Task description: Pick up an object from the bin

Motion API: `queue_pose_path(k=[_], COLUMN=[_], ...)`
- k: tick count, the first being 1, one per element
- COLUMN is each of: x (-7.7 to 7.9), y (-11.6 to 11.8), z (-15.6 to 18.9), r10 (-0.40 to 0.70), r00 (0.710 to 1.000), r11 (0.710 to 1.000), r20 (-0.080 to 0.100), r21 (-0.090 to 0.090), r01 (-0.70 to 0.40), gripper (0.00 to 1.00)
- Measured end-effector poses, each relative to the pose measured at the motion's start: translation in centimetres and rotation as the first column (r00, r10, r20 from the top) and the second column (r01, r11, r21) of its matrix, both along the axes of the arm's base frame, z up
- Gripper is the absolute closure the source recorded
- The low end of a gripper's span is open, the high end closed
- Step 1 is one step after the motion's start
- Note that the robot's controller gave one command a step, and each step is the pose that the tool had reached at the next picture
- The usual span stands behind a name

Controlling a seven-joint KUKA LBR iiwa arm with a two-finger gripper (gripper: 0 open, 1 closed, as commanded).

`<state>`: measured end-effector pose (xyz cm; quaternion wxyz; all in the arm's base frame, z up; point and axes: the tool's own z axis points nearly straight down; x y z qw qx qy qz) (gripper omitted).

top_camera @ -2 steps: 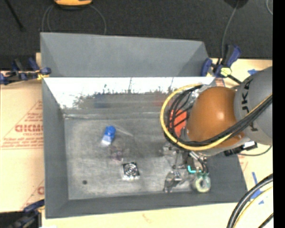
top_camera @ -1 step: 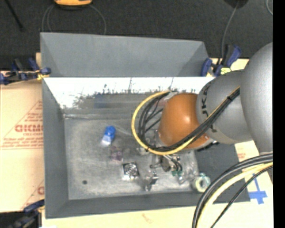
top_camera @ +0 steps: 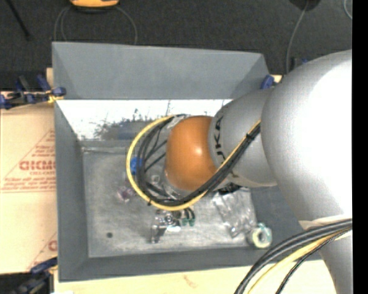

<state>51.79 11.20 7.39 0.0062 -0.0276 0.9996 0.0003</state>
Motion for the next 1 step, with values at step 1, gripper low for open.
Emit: queue_pose_path(k=[1], x=[0.26], y=[-4.66], z=[0.03], r10=[-0.032], r00=[0.999], r11=[0.999], r20=[0.000], r21=[0.004], r01=[0.032], gripper=[0.00])
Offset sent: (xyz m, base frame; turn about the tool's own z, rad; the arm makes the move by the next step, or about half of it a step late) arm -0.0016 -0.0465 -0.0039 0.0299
